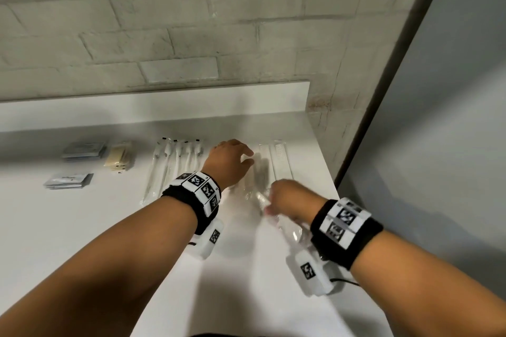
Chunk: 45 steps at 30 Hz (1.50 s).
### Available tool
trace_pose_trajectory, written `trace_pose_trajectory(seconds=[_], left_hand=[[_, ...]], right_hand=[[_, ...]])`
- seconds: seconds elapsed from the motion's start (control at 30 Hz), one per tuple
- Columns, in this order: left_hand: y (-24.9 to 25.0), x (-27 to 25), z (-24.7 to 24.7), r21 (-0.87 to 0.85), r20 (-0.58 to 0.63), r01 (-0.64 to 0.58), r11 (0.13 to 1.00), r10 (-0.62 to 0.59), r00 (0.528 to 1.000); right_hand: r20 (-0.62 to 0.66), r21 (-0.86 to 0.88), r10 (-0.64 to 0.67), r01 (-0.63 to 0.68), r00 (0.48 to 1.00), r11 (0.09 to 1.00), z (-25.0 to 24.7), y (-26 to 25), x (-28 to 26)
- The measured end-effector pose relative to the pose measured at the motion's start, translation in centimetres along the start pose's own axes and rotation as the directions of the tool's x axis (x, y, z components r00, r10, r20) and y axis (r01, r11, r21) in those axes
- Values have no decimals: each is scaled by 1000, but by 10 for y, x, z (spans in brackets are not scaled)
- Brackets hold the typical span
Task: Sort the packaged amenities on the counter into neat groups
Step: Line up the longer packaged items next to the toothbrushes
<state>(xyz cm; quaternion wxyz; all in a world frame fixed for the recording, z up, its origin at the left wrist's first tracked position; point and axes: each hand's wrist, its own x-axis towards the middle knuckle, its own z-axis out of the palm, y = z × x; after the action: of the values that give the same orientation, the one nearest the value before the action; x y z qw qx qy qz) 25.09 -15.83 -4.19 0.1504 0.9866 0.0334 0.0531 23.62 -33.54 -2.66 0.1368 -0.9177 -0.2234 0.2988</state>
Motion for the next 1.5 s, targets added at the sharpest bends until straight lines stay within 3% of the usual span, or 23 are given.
trace_pose_trajectory(seconds=[0.17,0.3,0.4,0.47,0.6,0.77,1.13,1.23,1.33,1.5], left_hand=[[13,2,8,-13,18,2,1000,-2,1000],[34,10,16,-20,78,-66,998,67,995],[47,18,22,24,133,-104,994,100,986],[52,23,25,76,165,-140,987,126,978],[59,29,30,144,268,-180,973,137,954],[65,32,33,178,290,-214,960,156,944],[62,30,33,123,238,-160,980,127,963],[50,29,27,122,159,-99,988,79,984],[43,28,23,186,170,-73,980,41,985],[36,17,23,222,226,-86,971,35,973]], right_hand=[[-154,394,276,-197,949,898,-58,61,18],[-128,607,378,-229,917,761,-73,83,48],[-333,366,296,-167,895,916,-76,94,59],[-420,256,174,-67,891,964,-73,97,56],[-210,-20,-54,51,976,999,-61,104,56],[-158,-227,-83,45,984,973,-64,103,59],[-149,-295,-98,50,984,954,-67,104,60],[-210,-254,-97,42,973,966,-72,101,58],[-234,-198,-105,59,967,978,-71,91,58],[-140,-439,-214,133,967,889,-49,53,61]])
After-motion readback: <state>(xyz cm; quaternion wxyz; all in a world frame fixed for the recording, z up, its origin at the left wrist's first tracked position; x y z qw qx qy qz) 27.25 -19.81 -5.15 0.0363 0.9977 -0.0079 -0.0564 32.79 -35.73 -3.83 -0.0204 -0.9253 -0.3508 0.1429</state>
